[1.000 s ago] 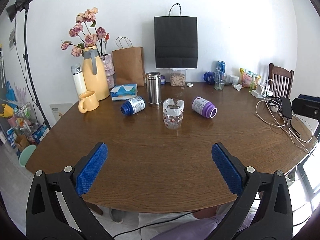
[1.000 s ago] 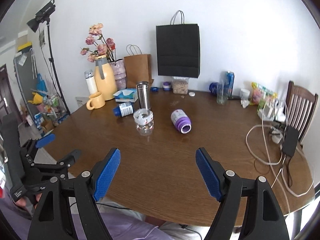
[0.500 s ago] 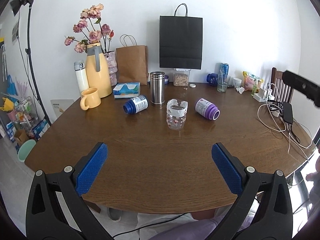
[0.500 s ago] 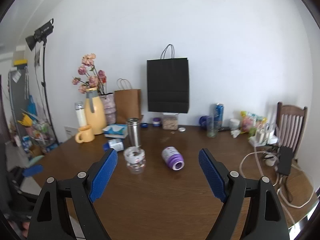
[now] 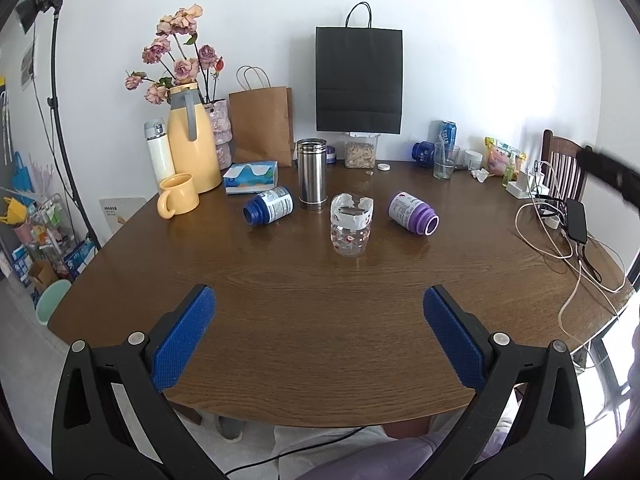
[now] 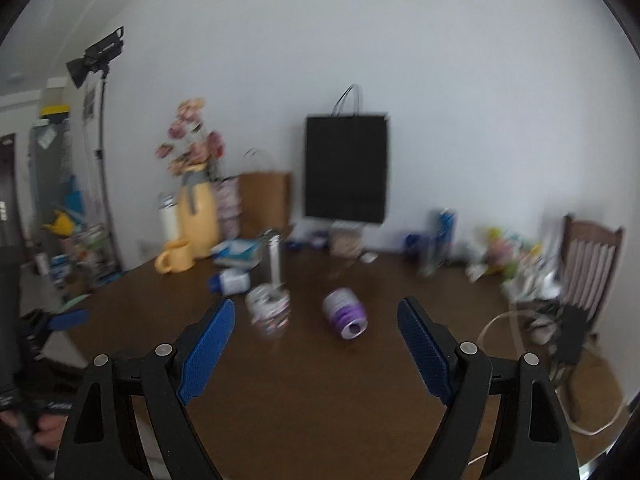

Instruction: Flip cup upright

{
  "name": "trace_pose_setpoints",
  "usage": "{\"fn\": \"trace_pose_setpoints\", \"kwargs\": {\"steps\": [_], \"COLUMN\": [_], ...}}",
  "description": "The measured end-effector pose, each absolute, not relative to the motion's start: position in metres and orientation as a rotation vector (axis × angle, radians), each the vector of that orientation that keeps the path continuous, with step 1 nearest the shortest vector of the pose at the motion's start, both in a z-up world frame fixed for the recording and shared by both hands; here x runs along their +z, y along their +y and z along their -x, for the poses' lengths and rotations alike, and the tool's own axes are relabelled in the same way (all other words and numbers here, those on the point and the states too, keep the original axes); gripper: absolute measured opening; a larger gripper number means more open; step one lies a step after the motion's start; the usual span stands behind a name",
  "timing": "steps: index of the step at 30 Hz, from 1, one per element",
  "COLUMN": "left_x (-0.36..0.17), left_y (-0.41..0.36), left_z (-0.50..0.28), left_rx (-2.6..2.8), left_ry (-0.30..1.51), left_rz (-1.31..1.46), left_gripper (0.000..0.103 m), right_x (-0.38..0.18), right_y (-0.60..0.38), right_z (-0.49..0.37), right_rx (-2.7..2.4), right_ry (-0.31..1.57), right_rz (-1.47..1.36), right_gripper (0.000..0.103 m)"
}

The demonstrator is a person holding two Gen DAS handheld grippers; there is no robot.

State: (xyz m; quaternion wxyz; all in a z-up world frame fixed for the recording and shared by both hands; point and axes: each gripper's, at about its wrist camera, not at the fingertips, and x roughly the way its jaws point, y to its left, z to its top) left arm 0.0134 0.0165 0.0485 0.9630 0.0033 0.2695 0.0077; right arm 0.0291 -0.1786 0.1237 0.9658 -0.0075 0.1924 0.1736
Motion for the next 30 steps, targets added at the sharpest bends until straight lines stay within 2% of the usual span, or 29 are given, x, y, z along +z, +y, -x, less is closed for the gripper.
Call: {"fn": "trace_pose_setpoints", "kwargs": {"steps": [4, 9, 17, 30], "left_x": [0.046, 0.04, 0.037, 0.003], "left_y": [0.019, 0.017, 0.015, -0.001], "left_z": [-0.016, -0.02, -0.02, -0.064], "left_rx": [0.022, 0.014, 0.0, -0.041], "left_ry": [0.554, 0.581, 0.589, 0.686], "left_rz": [-0.004, -0.01, -0.019, -0.046], "left_gripper": [0.103, 0.103, 0.103, 0.103], "right_x": [0.086, 0.024, 0.022, -0.011], "right_y": [-0.183, -0.177, -0.19, -0.187], "right_z": [-0.041, -0.059, -0.041, -0.085], "right_rx": [0.505, 0.376, 0.354, 0.362], "right_ry": [0.532, 0.728, 0.715, 0.735], "right_rz": [-0.081, 0.04, 0.001, -0.004], "right_gripper": [0.087, 0.087, 0.087, 0.087]}}
